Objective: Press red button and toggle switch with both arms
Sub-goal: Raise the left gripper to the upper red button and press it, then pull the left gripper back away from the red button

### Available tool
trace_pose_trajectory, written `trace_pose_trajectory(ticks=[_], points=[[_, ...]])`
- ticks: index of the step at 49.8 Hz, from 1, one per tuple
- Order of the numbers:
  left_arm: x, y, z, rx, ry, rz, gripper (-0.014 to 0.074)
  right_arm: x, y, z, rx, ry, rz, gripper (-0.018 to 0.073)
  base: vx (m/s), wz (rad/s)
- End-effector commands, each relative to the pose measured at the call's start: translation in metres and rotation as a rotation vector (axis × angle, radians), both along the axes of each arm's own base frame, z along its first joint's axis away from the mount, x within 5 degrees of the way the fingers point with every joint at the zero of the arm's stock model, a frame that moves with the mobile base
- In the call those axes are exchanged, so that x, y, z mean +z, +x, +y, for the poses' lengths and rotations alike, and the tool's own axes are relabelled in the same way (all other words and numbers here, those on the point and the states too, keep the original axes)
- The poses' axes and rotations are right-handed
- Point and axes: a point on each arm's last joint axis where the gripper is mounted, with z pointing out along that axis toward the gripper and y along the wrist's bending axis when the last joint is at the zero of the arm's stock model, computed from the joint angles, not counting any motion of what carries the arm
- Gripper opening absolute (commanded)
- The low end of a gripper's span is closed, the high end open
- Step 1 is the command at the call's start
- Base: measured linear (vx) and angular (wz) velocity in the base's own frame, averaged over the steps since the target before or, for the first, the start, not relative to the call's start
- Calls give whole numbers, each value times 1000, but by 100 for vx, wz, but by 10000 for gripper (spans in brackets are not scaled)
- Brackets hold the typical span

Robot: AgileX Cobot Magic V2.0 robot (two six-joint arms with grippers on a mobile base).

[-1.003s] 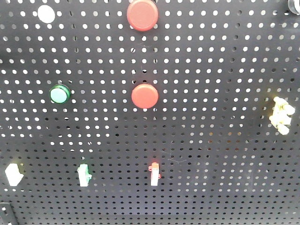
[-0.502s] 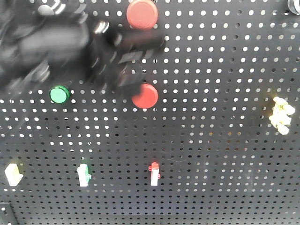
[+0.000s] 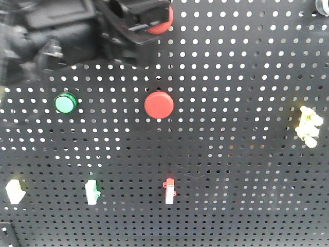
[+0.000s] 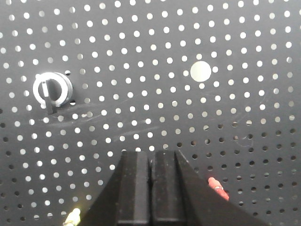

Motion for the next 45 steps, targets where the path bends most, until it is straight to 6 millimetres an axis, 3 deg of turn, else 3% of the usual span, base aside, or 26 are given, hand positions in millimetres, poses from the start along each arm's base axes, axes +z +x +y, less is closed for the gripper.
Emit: trace_pose_trajectory(ticks=[1, 13, 30, 36, 45], points=[[15, 4, 6, 73, -103, -37, 2, 13, -1, -1, -13, -24, -84, -3, 0, 0], [12, 18, 12, 130, -127, -22, 2, 11, -1, -1, -14, -24, -62, -3, 0, 0], [29, -28, 38, 66, -108, -81, 2, 11, 0, 0, 2, 12, -57, -3, 0, 0], [13, -46, 53, 77, -80, -68, 2, 10, 0, 1, 27, 53, -46, -3, 0, 0], [-43, -73, 78, 129, -18, -14, 2, 9, 3, 4, 46, -1, -35, -3, 0, 0]])
